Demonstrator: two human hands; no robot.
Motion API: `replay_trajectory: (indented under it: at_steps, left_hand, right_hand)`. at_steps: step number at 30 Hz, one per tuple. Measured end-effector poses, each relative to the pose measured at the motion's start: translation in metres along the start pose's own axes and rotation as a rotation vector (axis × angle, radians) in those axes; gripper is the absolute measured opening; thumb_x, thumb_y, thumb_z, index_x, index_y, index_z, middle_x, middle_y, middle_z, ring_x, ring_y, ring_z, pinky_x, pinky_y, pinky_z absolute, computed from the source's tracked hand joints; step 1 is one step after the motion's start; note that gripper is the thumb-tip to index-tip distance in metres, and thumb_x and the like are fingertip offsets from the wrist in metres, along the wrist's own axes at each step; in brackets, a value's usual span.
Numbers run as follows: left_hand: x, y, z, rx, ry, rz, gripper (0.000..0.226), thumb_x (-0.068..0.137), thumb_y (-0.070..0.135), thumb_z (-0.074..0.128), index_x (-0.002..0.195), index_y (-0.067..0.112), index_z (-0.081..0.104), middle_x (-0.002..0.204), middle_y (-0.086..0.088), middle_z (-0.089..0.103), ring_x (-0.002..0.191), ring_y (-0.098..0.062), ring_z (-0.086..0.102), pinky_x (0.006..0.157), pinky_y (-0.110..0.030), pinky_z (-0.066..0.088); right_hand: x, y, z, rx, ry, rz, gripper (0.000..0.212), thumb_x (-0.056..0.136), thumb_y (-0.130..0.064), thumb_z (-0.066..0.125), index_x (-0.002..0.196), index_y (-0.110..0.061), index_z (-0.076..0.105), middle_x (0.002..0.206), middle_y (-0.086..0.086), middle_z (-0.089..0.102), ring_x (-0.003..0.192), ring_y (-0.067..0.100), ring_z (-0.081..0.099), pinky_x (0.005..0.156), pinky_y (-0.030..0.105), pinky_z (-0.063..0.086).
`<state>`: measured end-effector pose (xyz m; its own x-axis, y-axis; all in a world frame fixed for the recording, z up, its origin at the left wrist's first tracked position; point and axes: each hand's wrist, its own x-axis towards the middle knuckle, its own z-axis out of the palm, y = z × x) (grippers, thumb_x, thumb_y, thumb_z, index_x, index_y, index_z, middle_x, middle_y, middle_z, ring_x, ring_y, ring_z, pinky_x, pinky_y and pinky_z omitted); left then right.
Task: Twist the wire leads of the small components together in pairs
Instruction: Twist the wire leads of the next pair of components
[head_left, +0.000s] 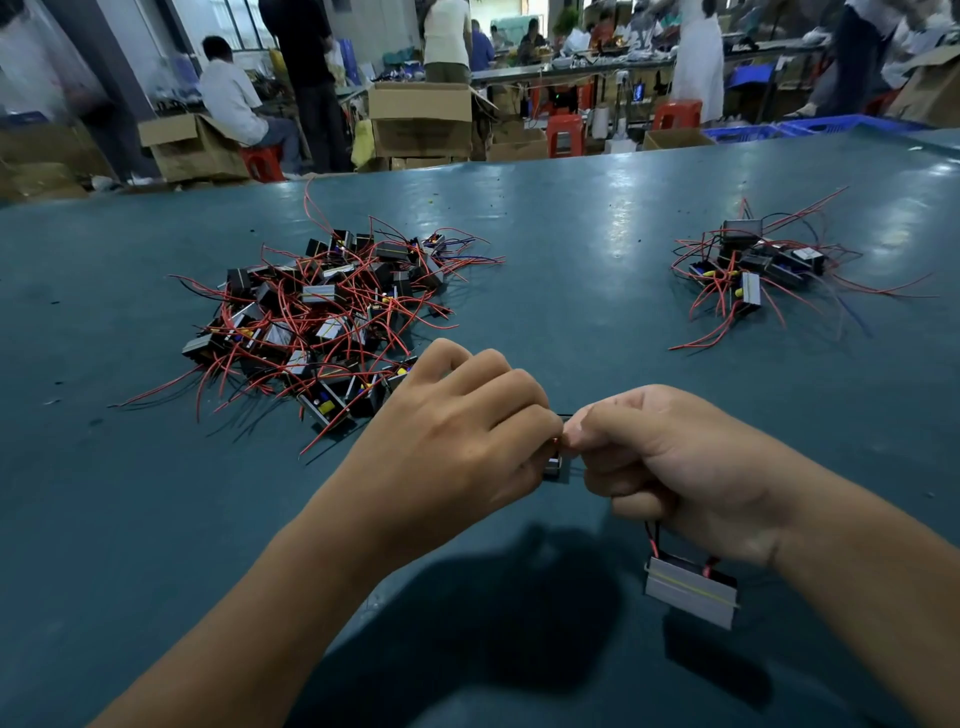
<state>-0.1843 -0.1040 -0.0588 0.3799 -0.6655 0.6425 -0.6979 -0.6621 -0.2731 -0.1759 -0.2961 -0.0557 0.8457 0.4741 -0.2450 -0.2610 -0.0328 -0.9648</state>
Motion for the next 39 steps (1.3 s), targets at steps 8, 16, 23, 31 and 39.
replay_trajectory:
  at_steps: [8,16,23,31,39]
  left_hand:
    - [-0.001,-0.001,0.000,0.010,-0.038,0.007,0.018,0.095,0.017,0.061,0.083,0.016,0.074,0.084,0.003,0.068,0.073,-0.024,0.061,0.070,-0.039,0.045]
    - [-0.001,-0.002,-0.001,-0.273,-0.087,-0.169,0.006,0.081,0.012,0.070,0.077,0.015,0.074,0.078,0.004,0.068,0.069,-0.023,0.058,0.066,-0.044,0.042]
    - [-0.002,-0.004,-0.007,-0.869,-0.240,-0.574,0.011,0.078,0.012,0.066,0.072,0.020,0.072,0.064,0.004,0.065,0.060,-0.019,0.055,0.058,-0.036,0.045]
    - [0.000,0.004,-0.001,-1.796,-0.120,-0.875,0.009,0.069,0.016,0.064,0.066,0.014,0.072,0.063,0.000,0.064,0.057,-0.011,0.053,0.057,-0.020,0.040]
    - [0.005,0.020,0.009,-1.520,0.108,-0.960,0.006,0.071,0.022,0.071,0.074,0.018,0.073,0.060,0.006,0.058,0.053,-0.005,0.044,0.055,-0.016,0.034]
  right_hand:
    - [-0.002,0.002,0.002,-0.153,0.064,-0.055,0.002,0.087,-0.005,0.054,0.085,-0.007,0.055,0.049,-0.007,0.025,0.042,0.007,0.019,0.037,0.017,0.017]
    - [0.002,0.008,-0.002,-0.603,0.104,-0.452,0.017,0.085,-0.007,0.065,0.070,-0.015,0.062,0.049,-0.010,0.043,0.047,0.005,0.031,0.046,0.017,0.027]
    - [-0.002,0.010,-0.005,-0.884,0.098,-0.740,0.007,0.080,-0.014,0.063,0.075,-0.019,0.062,0.053,-0.009,0.042,0.047,0.006,0.033,0.049,0.012,0.026]
    - [-0.008,0.008,0.006,-0.351,-0.033,-0.817,0.008,0.090,-0.013,0.061,0.082,-0.015,0.063,0.065,0.004,0.065,0.053,0.023,0.055,0.048,0.032,0.043]
    - [0.001,0.012,0.010,-0.118,0.253,-0.756,0.012,0.085,-0.010,0.056,0.074,-0.008,0.060,0.055,-0.012,0.051,0.048,-0.001,0.040,0.050,0.010,0.034]
